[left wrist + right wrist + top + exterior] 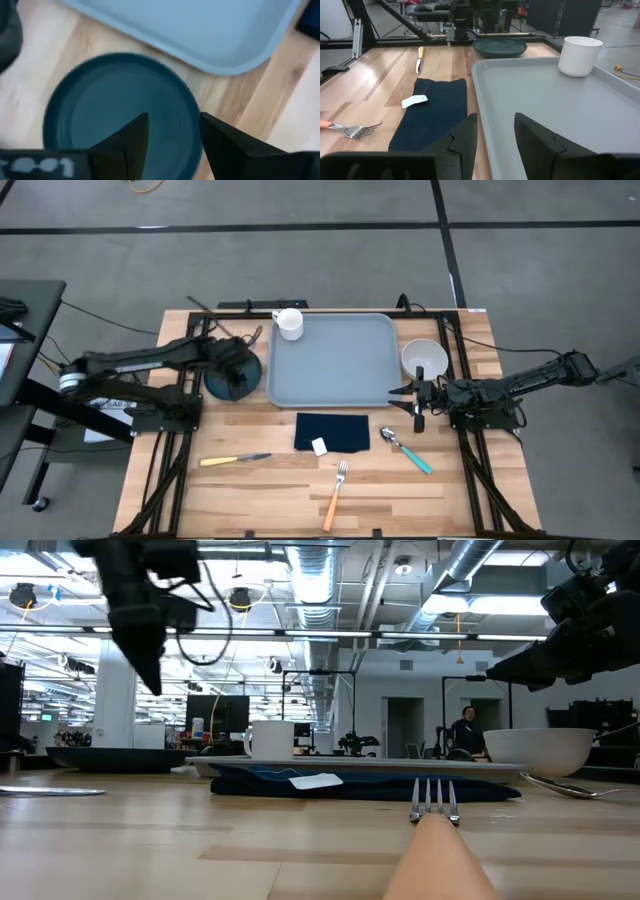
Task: Set up tray
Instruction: Put the dark green plate under the white cup on the gray serving tray
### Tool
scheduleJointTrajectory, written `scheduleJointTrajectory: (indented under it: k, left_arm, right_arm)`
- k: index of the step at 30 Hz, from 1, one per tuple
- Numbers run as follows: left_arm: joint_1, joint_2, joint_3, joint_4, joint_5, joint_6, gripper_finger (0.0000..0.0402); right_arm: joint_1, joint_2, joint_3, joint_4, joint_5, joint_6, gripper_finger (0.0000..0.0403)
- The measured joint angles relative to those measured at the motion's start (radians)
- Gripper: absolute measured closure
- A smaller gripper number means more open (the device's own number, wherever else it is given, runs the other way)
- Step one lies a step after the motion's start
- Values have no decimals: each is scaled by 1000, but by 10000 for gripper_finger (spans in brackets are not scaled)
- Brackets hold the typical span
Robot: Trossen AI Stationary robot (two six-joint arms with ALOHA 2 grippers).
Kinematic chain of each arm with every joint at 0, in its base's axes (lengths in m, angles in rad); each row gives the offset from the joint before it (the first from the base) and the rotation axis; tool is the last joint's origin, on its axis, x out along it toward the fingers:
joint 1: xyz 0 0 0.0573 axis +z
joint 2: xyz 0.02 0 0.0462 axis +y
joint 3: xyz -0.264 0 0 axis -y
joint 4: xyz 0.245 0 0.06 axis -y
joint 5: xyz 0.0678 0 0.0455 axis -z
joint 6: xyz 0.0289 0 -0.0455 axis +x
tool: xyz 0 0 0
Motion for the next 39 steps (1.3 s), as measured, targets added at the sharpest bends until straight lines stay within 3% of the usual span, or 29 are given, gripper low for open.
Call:
scheduleJointTrajectory:
  k: [5,10,18,28,39]
  left_arm:
    - [-36,-120,-85,3,80,-80,239]
    - [-143,-145,-126,-2,95,-84,239]
    - [-276,-48,-126,-5,66,-95,239]
    - [-279,80,-126,-4,-62,-160,239]
    - [-279,165,-126,0,-60,-182,239]
  right_arm:
    - [0,0,0,0,0,0,281]
    - [0,0,0,0,0,0,281]
    - [0,0,0,0,0,0,281]
    - [0,0,0,0,0,0,281]
    - [0,0,0,0,0,0,281]
